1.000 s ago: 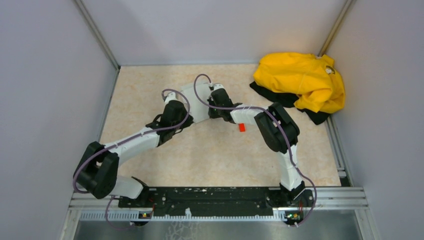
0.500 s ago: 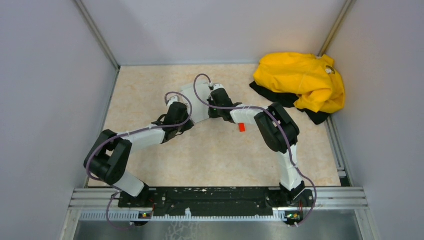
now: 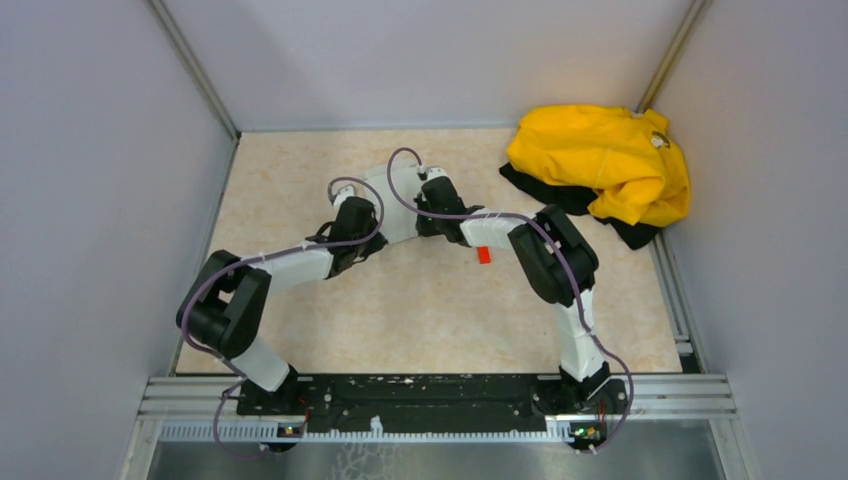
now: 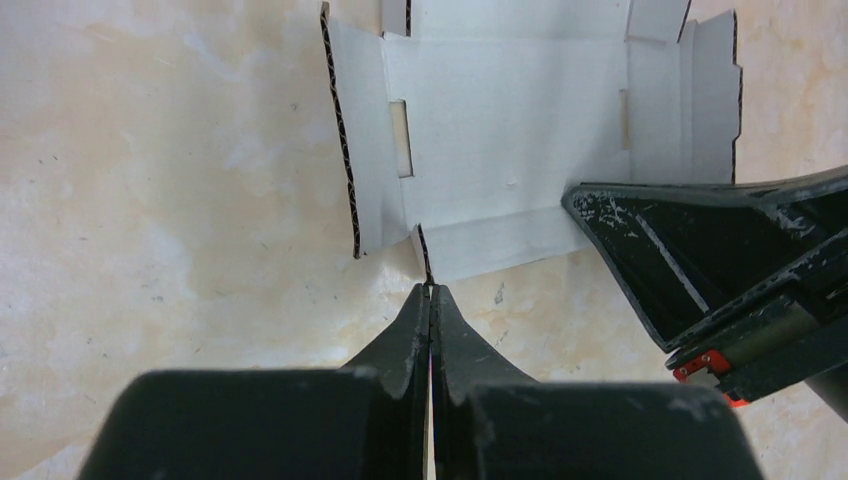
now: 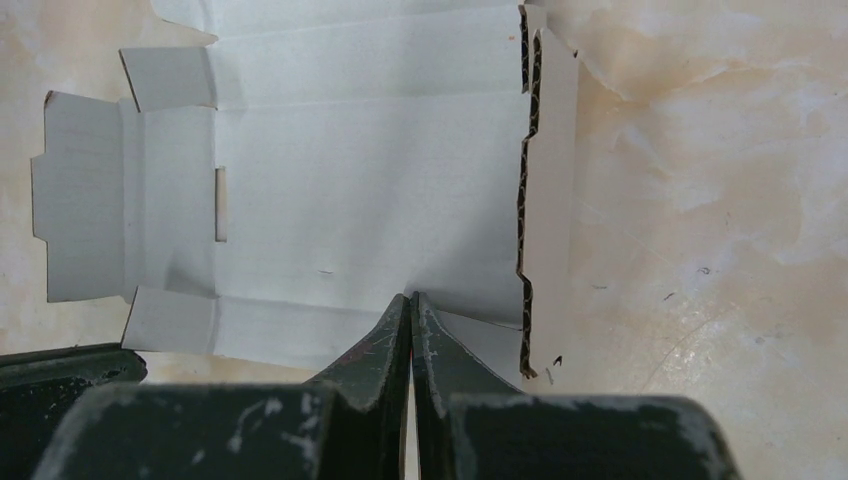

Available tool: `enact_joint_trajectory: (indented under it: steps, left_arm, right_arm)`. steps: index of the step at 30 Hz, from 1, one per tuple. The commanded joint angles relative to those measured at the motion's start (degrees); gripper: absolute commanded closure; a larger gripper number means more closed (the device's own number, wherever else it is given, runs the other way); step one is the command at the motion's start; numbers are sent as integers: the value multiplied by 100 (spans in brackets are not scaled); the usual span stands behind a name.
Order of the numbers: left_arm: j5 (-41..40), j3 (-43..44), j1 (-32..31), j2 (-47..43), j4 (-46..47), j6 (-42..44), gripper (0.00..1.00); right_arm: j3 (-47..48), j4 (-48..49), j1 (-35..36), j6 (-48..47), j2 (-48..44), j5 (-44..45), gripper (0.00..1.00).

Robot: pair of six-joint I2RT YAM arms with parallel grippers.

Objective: Fold the paper box

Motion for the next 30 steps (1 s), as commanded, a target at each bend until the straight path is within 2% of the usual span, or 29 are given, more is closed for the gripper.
enact_joint_trajectory:
  steps: [1, 30]
  left_arm:
    - [-139, 237, 100, 110, 120, 52, 100]
    - [355, 619, 213, 963, 626, 184, 100]
  right_arm:
    - [-565, -1940, 21, -116, 1053, -40, 100]
    - [-590, -1823, 24, -141, 1211, -115, 100]
